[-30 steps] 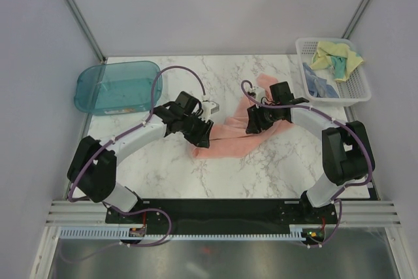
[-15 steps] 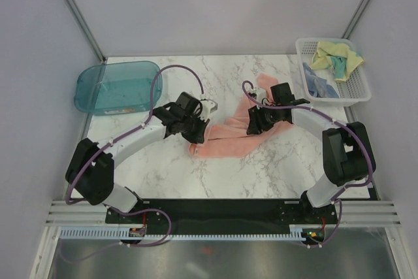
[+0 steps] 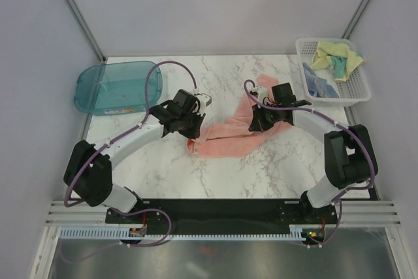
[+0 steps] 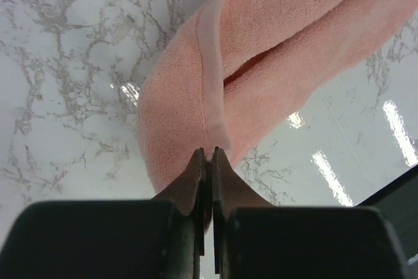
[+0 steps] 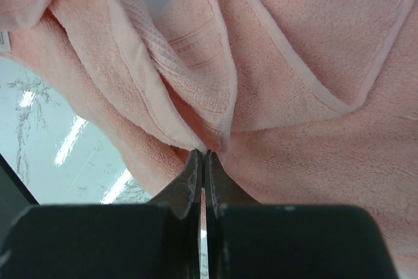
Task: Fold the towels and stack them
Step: Flatten out the crumpled towel
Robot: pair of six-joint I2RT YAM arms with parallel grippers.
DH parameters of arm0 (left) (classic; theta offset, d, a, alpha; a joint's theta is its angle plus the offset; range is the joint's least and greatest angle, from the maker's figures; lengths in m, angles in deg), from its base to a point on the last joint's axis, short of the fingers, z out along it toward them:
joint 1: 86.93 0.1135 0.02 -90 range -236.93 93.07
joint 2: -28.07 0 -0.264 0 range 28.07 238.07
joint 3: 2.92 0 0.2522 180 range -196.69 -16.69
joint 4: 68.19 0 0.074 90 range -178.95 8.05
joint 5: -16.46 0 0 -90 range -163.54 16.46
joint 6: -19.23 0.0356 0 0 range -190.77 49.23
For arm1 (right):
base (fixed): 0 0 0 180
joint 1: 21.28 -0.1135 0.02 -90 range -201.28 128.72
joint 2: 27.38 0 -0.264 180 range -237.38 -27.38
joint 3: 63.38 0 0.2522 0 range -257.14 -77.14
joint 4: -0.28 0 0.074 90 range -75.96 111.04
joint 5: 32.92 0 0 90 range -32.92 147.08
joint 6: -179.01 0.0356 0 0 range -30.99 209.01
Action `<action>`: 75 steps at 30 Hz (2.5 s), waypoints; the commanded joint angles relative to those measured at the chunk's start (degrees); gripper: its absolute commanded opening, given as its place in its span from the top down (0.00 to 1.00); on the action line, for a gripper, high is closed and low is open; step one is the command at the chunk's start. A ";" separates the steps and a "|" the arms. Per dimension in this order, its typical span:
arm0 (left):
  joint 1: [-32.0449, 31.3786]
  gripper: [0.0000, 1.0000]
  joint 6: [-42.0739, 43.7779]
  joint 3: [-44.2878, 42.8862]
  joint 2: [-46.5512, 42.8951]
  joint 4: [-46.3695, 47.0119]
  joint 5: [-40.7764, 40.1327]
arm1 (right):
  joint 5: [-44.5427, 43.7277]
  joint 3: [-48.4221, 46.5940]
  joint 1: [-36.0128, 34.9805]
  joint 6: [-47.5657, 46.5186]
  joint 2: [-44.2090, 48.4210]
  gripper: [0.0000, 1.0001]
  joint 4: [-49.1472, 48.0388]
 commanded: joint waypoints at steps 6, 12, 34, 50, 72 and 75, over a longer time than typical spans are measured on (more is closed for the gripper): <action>2.74 0.98 -7.66 -15.65 -7.23 0.29 -6.29 | -14.28 -9.42 0.17 11.74 14.81 1.00 -3.77; 6.16 0.98 -8.63 -35.77 -5.66 -4.90 -10.17 | -21.25 -29.81 0.17 15.19 18.53 1.00 -1.66; 10.21 0.98 -23.30 -62.09 -13.19 -2.80 27.88 | -17.49 -47.10 0.17 30.46 36.88 1.00 -8.07; 10.21 0.98 -38.32 -64.18 -17.69 5.29 36.76 | -7.46 -60.07 0.17 46.12 38.11 1.00 -16.51; 19.43 0.98 -22.07 -68.14 7.78 0.97 15.83 | -19.77 -41.81 0.35 35.58 15.57 1.00 -24.12; 22.16 0.98 -19.90 -70.07 15.34 4.57 17.42 | -18.45 -40.74 0.35 33.75 7.93 1.00 -29.67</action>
